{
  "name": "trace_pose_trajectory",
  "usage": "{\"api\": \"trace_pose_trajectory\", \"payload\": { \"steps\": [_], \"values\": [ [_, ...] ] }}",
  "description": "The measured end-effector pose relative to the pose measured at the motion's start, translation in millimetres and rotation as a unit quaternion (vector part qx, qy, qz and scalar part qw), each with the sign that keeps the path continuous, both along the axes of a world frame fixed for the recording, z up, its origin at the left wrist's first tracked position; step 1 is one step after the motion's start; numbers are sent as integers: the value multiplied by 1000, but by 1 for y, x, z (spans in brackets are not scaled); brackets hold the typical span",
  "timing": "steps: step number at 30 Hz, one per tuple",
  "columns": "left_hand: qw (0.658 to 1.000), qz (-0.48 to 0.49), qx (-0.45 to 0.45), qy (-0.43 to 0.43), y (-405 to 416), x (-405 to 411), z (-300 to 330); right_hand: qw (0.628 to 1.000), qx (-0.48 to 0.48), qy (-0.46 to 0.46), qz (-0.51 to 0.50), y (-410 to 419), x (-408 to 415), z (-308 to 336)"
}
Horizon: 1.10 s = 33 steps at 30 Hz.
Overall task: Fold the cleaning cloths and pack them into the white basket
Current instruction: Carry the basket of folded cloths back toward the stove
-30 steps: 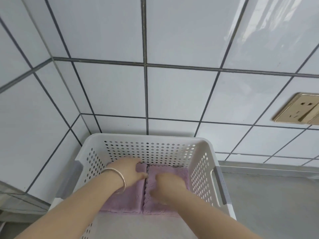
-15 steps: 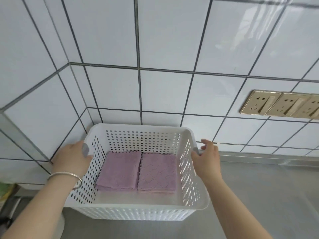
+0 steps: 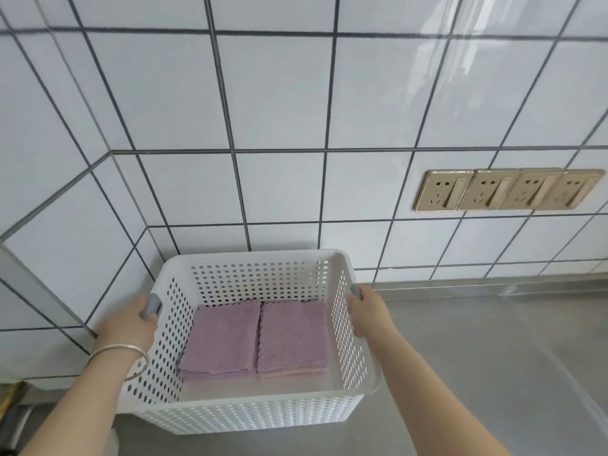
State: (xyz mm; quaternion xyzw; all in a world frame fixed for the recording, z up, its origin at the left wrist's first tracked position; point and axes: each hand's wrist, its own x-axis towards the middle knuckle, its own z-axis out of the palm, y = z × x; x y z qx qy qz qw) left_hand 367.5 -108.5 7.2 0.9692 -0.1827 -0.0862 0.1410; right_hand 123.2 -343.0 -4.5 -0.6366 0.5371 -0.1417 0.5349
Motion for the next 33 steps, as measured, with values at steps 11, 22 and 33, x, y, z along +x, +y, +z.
{"api": "trace_pose_trajectory", "payload": {
  "steps": [11,22,33],
  "values": [
    [984,-55,-150,81,-5,-96,24,999,-14,-12,-41,-3,-122,34],
    [930,-178,-233,221,-16,-165,31,980,-63,24,-185,68,-242,47],
    [846,-395,-135,331,22,-174,31,911,-44,75,-403,289,-288,34]
  ]
}}
